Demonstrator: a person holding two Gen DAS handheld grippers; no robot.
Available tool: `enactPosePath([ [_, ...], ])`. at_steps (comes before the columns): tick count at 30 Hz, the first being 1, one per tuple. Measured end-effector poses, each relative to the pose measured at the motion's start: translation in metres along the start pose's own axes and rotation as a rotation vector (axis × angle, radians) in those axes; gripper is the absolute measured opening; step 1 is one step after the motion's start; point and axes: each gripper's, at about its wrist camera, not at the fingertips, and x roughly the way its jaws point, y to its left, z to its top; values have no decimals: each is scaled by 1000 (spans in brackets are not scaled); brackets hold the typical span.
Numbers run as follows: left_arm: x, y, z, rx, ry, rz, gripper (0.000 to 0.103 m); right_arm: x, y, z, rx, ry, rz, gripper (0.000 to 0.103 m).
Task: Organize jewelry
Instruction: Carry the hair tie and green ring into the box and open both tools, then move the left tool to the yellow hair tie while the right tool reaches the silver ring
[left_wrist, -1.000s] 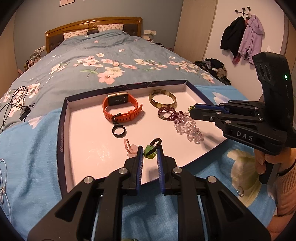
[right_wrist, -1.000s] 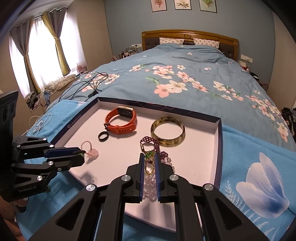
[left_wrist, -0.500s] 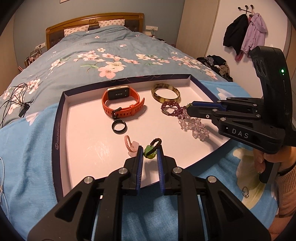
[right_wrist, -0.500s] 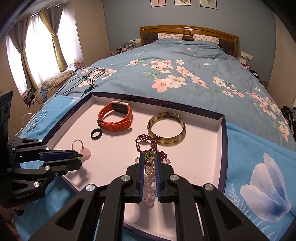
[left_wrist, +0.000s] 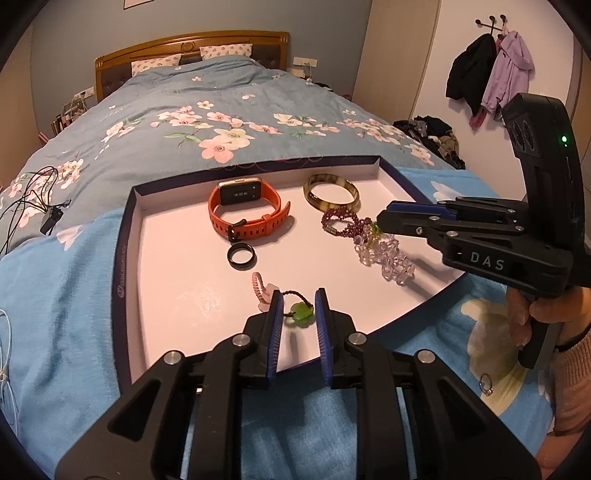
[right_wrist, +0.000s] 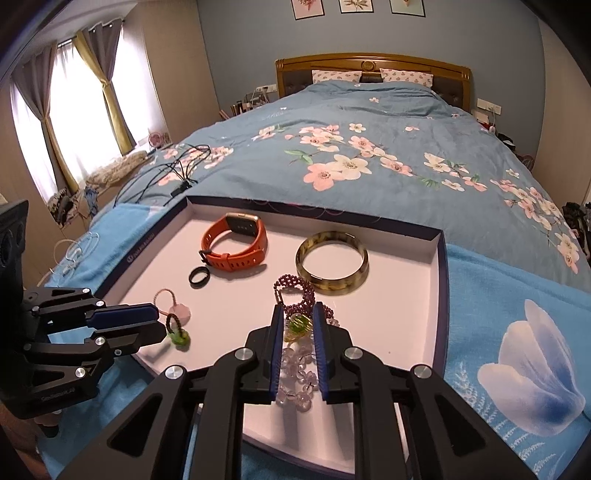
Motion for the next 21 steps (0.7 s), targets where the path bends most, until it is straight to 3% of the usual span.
enactPosePath([
  [13, -69, 8, -8, 9, -141, 26, 35, -37, 9, -11, 4, -48, 44, 21],
  [17, -90, 17, -19, -4, -164, 32, 42, -54, 17, -19, -15, -66, 61, 30],
  [21, -105, 24, -35, -10, -161, 36, 43, -70, 24, -31, -42, -68, 71, 34],
])
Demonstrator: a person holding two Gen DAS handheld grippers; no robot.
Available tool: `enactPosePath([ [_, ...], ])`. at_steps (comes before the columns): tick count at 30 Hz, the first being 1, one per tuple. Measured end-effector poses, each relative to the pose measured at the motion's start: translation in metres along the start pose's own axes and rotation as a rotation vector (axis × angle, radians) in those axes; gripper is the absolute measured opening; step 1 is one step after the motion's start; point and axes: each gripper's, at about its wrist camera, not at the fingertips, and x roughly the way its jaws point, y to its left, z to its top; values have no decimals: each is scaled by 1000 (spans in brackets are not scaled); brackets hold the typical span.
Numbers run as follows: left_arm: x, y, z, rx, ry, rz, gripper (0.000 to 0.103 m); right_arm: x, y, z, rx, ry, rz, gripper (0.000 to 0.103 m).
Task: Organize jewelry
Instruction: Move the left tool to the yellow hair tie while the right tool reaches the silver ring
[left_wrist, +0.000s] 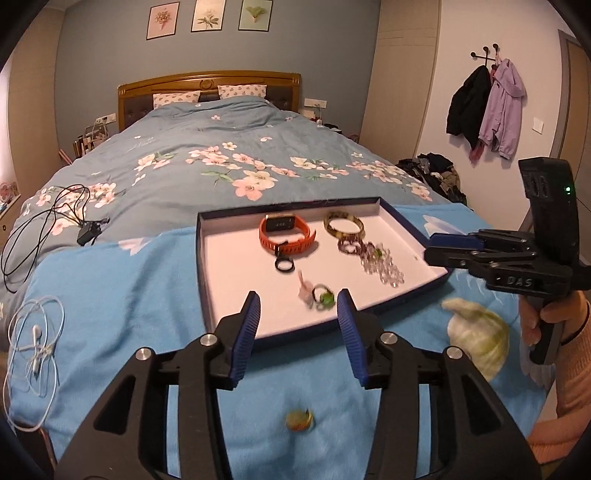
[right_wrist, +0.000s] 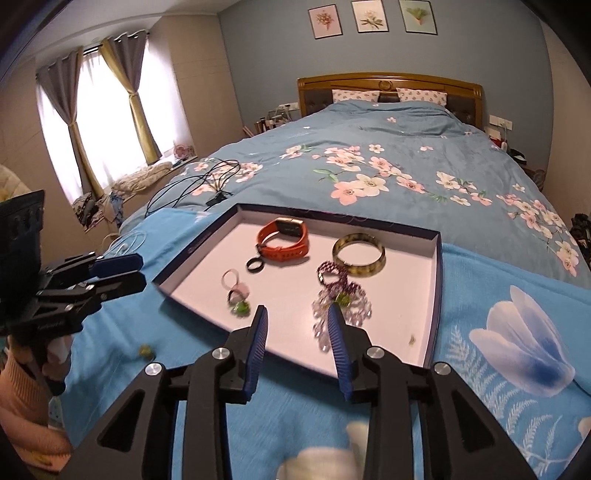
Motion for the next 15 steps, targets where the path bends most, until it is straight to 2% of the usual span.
enactPosePath([
  [10, -15, 3, -38, 5, 52, 21, 46, -29, 6, -42, 4, 32, -35, 35],
  [15, -16, -2, -51, 11, 69, 31, 53, -31, 10, -72, 31, 75, -52, 40],
])
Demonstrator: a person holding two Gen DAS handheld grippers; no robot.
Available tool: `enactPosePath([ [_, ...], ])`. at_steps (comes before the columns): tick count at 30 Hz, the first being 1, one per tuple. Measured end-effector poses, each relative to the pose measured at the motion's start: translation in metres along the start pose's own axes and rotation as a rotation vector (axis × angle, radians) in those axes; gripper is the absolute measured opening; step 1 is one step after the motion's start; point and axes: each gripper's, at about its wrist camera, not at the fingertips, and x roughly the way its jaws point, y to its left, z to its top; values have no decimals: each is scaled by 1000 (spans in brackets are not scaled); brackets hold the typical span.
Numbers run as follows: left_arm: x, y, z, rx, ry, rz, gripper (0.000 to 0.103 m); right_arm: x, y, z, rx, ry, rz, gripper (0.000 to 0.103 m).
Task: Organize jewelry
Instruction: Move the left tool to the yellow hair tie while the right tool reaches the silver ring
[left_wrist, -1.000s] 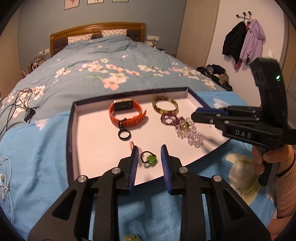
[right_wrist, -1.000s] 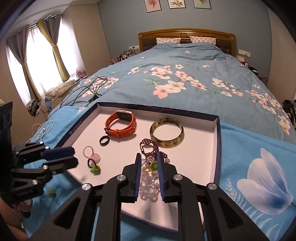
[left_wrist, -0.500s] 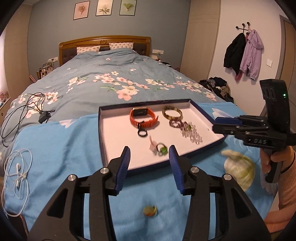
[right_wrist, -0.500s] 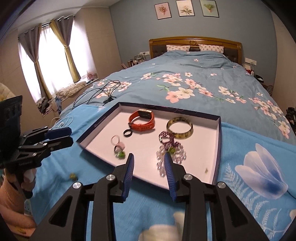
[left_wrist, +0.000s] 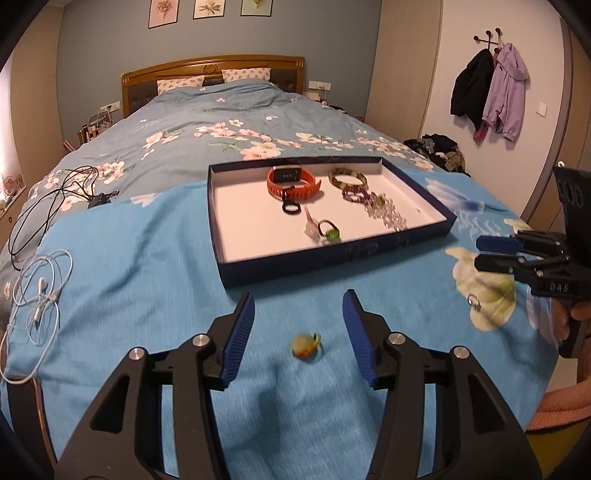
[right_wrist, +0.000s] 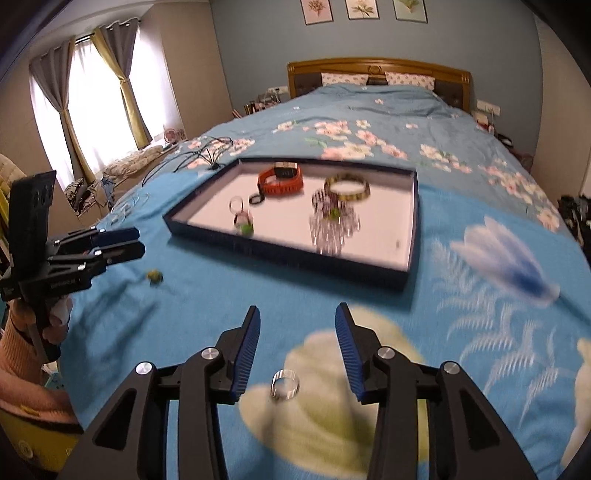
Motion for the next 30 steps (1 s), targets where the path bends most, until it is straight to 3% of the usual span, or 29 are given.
enactPosePath([
  [9, 11, -8, -15, 4, 72, -12, 52, 2, 0, -32, 49, 48, -14, 40],
  [23, 31, -9, -15, -19, 150, -54, 43, 9, 21, -37, -21, 66, -68, 40],
  [30, 35, -8, -13, -23, 157, -57, 42, 13, 27, -35, -54, 56, -104, 18],
])
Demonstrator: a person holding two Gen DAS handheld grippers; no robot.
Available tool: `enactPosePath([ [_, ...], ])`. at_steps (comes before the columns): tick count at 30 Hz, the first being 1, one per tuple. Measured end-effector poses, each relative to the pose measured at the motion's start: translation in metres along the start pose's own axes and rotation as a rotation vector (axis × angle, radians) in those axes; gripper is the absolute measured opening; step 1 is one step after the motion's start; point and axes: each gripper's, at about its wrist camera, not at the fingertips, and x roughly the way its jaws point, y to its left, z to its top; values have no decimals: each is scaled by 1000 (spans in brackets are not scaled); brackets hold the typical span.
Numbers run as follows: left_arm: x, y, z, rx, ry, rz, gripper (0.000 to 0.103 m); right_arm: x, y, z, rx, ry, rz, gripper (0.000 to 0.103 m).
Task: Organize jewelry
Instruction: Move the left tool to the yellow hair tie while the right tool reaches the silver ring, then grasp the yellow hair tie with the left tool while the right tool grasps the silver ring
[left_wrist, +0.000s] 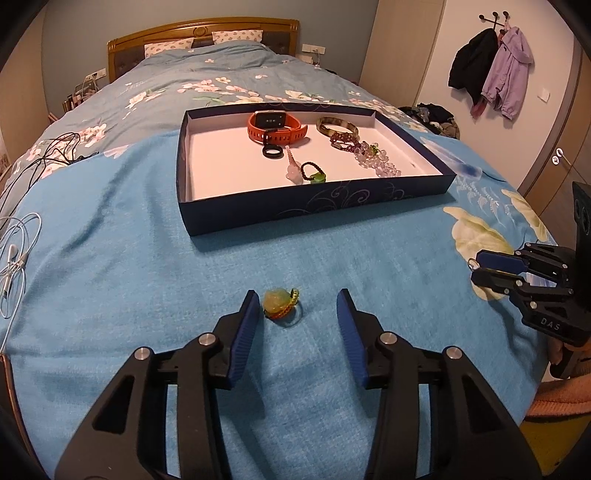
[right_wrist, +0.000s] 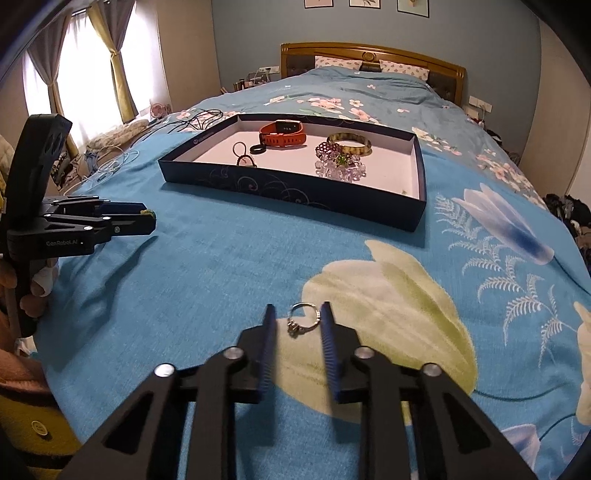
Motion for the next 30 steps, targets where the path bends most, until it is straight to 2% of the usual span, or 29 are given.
enactPosePath([
  [6, 1, 3, 1, -20, 3, 3, 35, 0, 0, 0, -8, -5, -4, 12],
  [10, 2, 3, 0, -24, 3, 11, 27, -1, -1, 0, -6, -9, -9, 7],
  [21, 2, 4, -1, -21, 5, 11, 25, -4, -5, 0, 10, -20, -13, 4],
  [25, 2, 4, -1, -20, 5, 12, 25, -7, -11, 0, 49, -32, -25, 14],
  [27, 2, 4, -1, -21, 6, 12, 26, -7, -14, 0, 58, -32, -37, 26],
  [29, 2, 4, -1, -21, 6, 8, 27, -6, -15, -1, 61, -21, -34, 34],
  [30, 2, 3, -1, -20, 6, 9, 27, -4, -13, 0, 55, -18, -35, 34],
])
